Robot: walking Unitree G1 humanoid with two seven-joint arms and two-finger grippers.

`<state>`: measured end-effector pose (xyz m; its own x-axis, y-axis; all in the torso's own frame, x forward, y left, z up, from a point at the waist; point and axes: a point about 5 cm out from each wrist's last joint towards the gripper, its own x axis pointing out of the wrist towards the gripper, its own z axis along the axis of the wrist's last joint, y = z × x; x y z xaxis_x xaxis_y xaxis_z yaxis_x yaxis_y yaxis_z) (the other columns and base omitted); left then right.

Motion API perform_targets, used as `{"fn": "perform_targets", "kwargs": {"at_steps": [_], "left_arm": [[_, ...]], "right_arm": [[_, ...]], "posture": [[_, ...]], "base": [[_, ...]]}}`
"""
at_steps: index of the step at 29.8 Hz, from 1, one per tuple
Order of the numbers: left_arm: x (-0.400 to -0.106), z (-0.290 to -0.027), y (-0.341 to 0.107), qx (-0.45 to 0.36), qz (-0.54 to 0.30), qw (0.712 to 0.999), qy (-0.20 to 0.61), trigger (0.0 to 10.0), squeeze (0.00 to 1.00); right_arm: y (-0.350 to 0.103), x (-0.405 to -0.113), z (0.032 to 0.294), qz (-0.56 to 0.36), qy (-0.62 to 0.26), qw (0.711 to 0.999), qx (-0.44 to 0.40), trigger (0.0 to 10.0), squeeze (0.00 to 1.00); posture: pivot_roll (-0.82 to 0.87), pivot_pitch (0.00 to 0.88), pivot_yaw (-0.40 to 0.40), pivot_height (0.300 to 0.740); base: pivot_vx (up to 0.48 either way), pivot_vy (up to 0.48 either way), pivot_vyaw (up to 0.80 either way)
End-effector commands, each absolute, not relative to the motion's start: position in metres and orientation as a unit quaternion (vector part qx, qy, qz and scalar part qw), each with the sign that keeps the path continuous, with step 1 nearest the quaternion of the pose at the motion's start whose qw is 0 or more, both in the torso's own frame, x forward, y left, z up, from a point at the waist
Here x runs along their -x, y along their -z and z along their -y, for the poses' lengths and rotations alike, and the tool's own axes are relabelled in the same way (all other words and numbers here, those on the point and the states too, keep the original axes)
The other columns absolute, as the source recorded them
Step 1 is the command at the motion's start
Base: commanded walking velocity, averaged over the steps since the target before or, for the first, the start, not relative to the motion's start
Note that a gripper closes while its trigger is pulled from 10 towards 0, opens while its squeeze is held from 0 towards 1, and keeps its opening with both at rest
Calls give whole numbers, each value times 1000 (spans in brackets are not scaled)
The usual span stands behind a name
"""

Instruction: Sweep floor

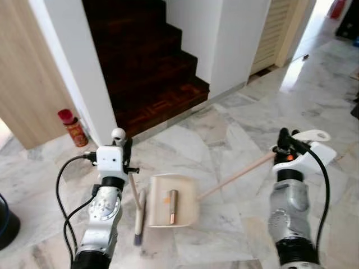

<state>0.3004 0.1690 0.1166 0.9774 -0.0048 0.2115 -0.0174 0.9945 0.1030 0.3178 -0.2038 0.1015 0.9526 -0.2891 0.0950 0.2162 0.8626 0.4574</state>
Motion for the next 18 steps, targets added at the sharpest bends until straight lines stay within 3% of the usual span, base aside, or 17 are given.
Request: {"fn": "perform_targets", "kwargs": {"at_steps": [1,18], "left_arm": [[-302,-168,-134,-58,137,989,8,10000,0],[-302,-172,-138,-63,135,989,-7,10000,0]], "right_arm": [[-97,-314,214,83,162,947,-264,10000,0],[-105,-319,205,91,120,957,-247,10000,0]], "posture": [[13,0,55,740],[16,0,30,740]], "base": [[0,0,0],[0,0,0]]}}
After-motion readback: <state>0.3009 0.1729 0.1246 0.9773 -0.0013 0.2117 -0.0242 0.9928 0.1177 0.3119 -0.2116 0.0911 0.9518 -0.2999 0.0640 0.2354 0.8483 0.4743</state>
